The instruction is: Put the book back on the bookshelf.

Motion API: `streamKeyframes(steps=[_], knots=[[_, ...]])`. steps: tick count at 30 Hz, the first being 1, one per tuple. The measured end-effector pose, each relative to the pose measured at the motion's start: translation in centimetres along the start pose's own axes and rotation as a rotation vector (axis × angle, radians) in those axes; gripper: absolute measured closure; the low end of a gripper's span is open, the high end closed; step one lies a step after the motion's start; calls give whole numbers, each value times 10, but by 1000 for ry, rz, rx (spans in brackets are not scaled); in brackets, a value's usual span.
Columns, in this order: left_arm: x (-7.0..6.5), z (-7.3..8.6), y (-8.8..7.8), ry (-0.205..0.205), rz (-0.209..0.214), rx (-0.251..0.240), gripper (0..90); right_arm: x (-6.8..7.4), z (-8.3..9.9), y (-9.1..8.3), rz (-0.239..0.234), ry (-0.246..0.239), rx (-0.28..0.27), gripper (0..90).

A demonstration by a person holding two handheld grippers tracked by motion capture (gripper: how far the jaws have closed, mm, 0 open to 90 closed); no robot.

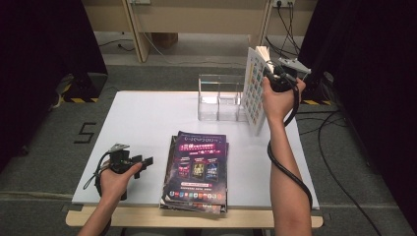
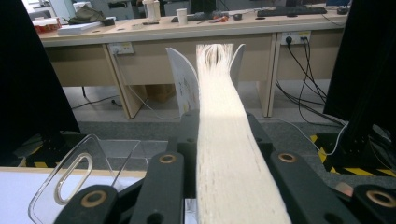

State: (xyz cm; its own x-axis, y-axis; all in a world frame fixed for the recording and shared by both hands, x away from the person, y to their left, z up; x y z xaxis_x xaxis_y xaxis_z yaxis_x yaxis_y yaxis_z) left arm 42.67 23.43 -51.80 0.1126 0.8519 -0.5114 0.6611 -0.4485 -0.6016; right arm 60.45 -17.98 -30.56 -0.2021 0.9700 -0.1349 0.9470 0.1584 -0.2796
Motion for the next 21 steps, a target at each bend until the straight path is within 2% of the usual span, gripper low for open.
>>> streamKeyframes(steps=[21], knots=[[0,1,2,1,1,2,436,-3,-1,13,8,7,4,743]])
Point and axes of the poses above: each handheld gripper's, and its own axes: y roughly forward along the jaws, z roughly out of its underside, x roughly to its left, the point moved 8 cm from there along y, roughly forward along the jaws, and after that the axes turned 14 degrees about -y, right-handed, at the moved point
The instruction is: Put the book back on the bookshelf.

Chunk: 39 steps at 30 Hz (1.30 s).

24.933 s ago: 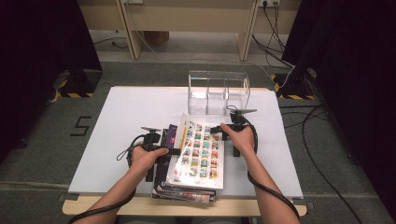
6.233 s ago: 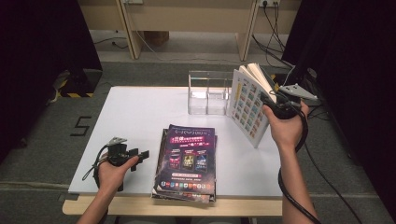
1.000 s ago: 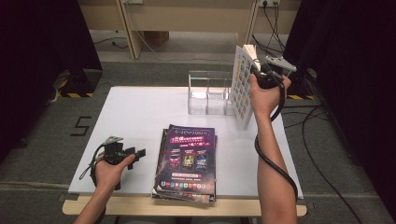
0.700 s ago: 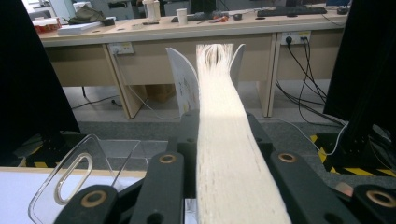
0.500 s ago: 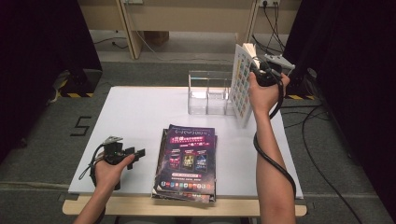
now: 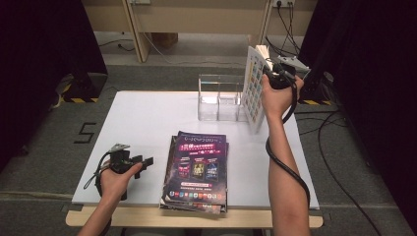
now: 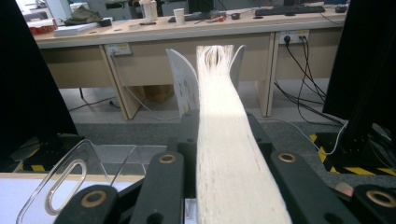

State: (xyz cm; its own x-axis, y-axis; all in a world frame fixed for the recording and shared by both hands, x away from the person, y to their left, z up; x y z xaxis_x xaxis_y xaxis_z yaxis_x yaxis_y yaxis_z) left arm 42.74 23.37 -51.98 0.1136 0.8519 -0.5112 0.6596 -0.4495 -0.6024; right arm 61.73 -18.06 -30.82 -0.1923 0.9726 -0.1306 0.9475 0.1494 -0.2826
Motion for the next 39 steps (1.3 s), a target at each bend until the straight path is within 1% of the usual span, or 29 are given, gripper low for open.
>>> streamKeyframes(steps=[6,10,17,20,25,31,32,36,38,39], knots=[[-1,0,0,3,-1,0,437,-1,-2,4,2,4,4,743],[0,-1,-1,3,-3,-1,437,0,-2,7,2,-2,0,743],[0,0,0,3,-2,3,437,0,-1,12,1,9,9,743],[0,0,1,4,-3,6,437,-1,-2,13,5,-1,0,743],[0,-1,0,1,2,0,438,-1,-1,15,8,13,4,743],[0,0,0,4,-1,6,438,-2,-2,17,12,6,2,743],[0,0,0,2,0,3,438,-2,-2,18,11,13,3,743],[0,-1,0,1,1,0,438,-2,-2,21,12,9,5,743],[1,-1,0,2,1,0,438,-2,-2,22,10,18,8,743],[1,-1,0,0,1,0,438,-2,-3,23,11,15,8,743]])
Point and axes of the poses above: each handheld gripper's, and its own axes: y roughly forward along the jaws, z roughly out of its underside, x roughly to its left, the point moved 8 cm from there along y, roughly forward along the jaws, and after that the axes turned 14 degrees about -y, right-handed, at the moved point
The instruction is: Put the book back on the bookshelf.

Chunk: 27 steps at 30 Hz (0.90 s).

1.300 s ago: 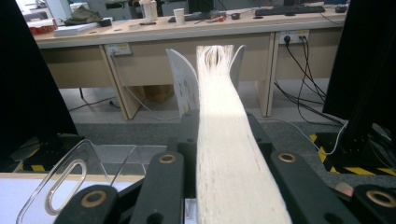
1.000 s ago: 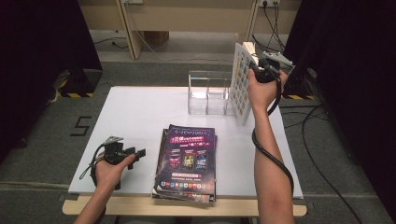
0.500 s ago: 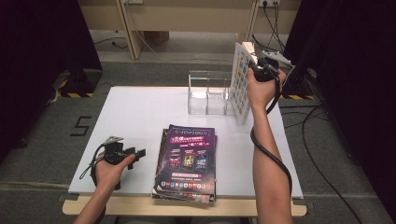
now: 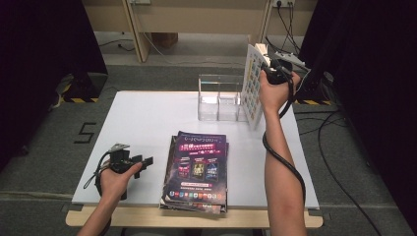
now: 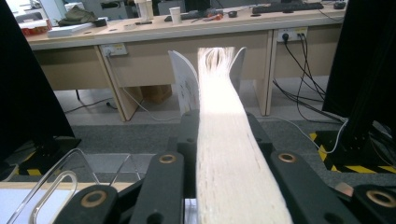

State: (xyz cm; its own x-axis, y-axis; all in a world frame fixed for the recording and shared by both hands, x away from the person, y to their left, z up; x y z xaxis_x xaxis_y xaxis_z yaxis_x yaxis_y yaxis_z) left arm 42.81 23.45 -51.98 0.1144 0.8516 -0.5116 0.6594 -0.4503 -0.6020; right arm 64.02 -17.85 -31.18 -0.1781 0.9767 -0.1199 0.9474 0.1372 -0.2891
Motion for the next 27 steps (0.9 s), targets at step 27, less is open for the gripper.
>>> streamKeyframes(steps=[27], knots=[[-4,6,3,14,2,18,438,-4,24,1,20,-28,36,729]])
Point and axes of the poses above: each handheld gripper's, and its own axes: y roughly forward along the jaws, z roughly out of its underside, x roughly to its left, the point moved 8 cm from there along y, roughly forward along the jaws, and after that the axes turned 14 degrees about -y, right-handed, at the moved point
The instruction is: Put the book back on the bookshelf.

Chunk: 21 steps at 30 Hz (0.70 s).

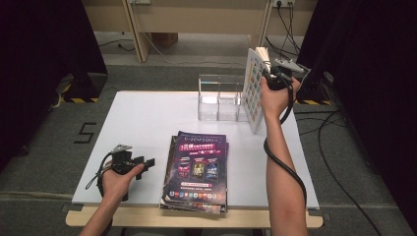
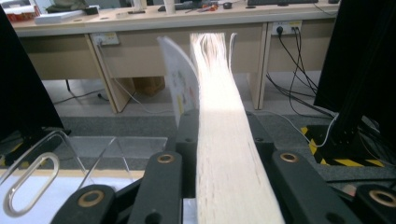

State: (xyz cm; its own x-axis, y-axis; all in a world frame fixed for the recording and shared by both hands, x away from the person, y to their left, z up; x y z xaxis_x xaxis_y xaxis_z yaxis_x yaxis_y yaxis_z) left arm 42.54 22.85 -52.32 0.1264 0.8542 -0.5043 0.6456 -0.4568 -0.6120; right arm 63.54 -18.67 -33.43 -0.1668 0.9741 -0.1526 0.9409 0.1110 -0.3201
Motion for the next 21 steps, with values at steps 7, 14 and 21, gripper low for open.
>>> streamKeyframes(steps=[7,14,21], knots=[[-2,1,2,4,2,2,438,-3,5,-3,-9,-10,28,698],[-2,1,1,4,-1,4,438,-2,7,-5,-9,-16,41,664],[-4,1,-1,7,6,-3,438,-2,10,-12,-16,-3,47,644]])
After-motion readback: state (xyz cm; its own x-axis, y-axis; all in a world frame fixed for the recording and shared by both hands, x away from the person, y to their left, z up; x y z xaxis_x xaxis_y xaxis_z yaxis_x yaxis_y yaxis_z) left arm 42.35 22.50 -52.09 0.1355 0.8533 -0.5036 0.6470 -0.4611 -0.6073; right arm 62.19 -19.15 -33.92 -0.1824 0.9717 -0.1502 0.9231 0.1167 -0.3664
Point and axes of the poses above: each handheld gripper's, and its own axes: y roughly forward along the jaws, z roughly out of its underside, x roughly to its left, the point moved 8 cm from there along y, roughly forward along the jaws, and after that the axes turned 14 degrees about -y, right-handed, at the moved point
